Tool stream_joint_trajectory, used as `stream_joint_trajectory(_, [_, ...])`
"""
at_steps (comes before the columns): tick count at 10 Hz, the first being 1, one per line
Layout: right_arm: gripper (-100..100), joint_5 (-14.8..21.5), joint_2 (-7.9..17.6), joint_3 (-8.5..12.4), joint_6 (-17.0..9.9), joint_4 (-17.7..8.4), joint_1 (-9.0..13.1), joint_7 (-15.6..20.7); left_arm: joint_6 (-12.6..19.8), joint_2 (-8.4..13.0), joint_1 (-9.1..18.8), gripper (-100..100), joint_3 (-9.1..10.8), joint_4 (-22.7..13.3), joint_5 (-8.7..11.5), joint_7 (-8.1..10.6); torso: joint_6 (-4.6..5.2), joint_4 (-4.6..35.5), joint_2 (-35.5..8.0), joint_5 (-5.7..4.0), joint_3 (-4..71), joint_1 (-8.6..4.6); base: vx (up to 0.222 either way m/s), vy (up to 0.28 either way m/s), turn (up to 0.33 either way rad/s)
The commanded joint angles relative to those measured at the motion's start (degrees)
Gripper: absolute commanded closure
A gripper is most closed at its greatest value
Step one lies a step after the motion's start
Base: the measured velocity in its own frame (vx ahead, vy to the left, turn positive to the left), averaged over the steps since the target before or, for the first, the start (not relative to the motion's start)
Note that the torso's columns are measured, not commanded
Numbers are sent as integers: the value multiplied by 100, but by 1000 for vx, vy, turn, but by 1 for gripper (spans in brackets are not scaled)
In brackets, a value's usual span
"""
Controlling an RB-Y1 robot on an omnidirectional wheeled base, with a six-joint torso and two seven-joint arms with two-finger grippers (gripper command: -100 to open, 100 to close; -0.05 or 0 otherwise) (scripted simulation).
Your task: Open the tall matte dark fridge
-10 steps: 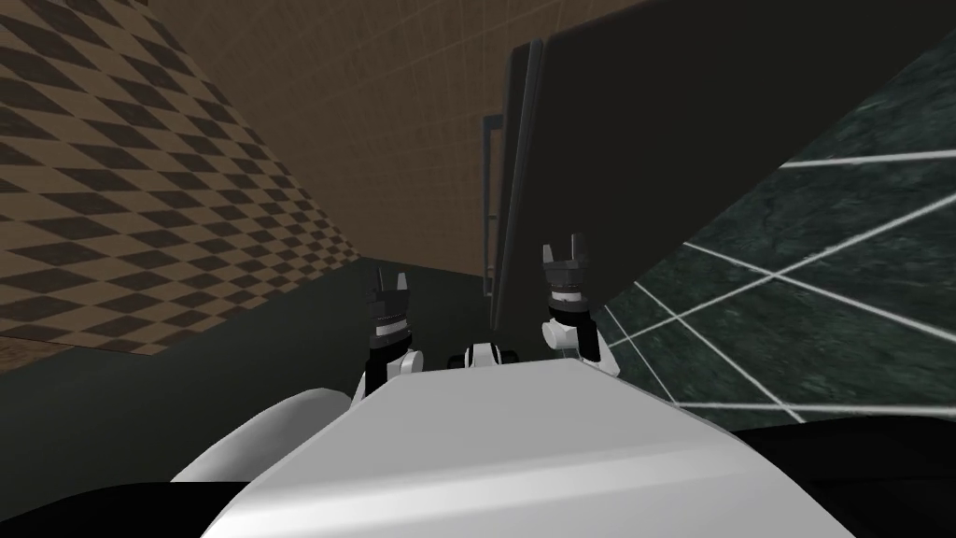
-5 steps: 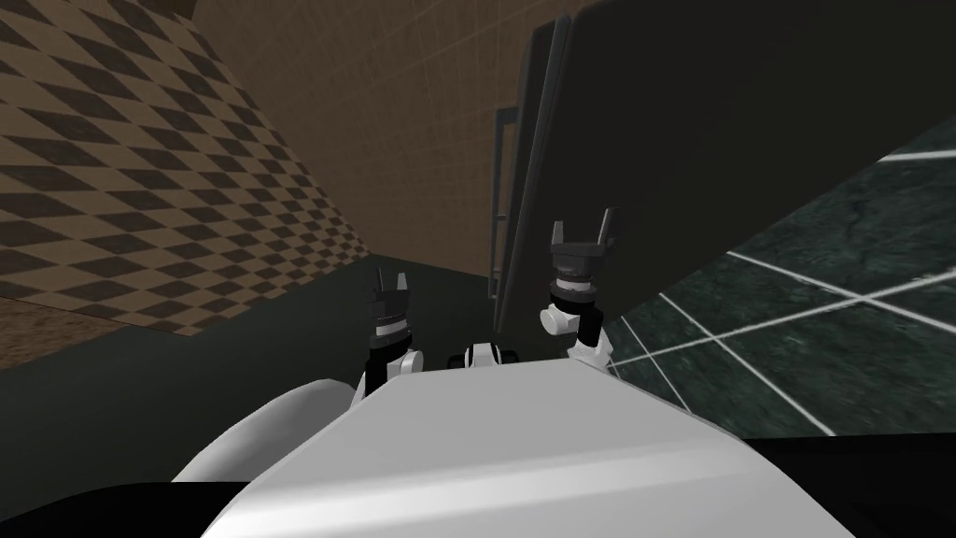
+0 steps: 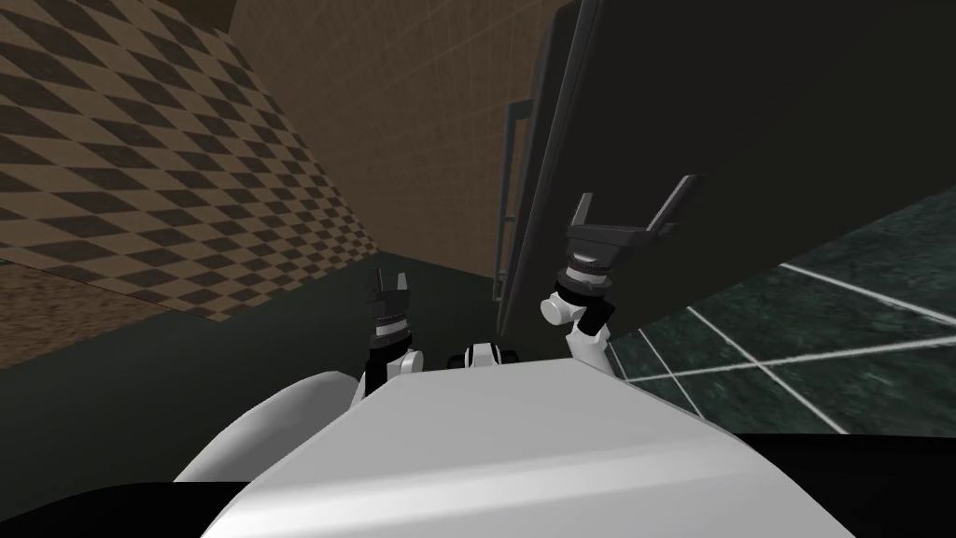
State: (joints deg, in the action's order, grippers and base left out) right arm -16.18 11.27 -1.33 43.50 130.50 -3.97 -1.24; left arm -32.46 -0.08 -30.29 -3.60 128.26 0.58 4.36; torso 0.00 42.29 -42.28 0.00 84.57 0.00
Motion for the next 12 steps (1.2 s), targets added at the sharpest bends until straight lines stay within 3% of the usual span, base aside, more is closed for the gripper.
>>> stream_joint_trajectory(1, [-100,-184,-9,-18,53,19,380,97,0,0,0,0,0,0,0,0,1,0,-1,0,0,1,15,-2,2])
stream_joint_trajectory(2, [-100,-440,40,-8,285,52,594,207,0,0,0,0,0,0,0,0,2,2,-8,0,-4,1,29,-3,157])
stream_joint_trajectory(5, [-100,-817,84,3,522,84,1142,325,0,0,0,0,0,0,0,0,-1,-2,7,0,5,0,44,-8,120])
stream_joint_trajectory(6, [-100,-1011,121,16,762,113,1313,448,0,0,-1,0,0,0,0,0,3,-1,3,0,3,0,55,-12,162])
stream_joint_trajectory(12, [-100,-1823,182,45,1241,159,2342,714,0,0,0,0,0,0,0,0,-2,1,-4,1,-2,1,37,-12,112])
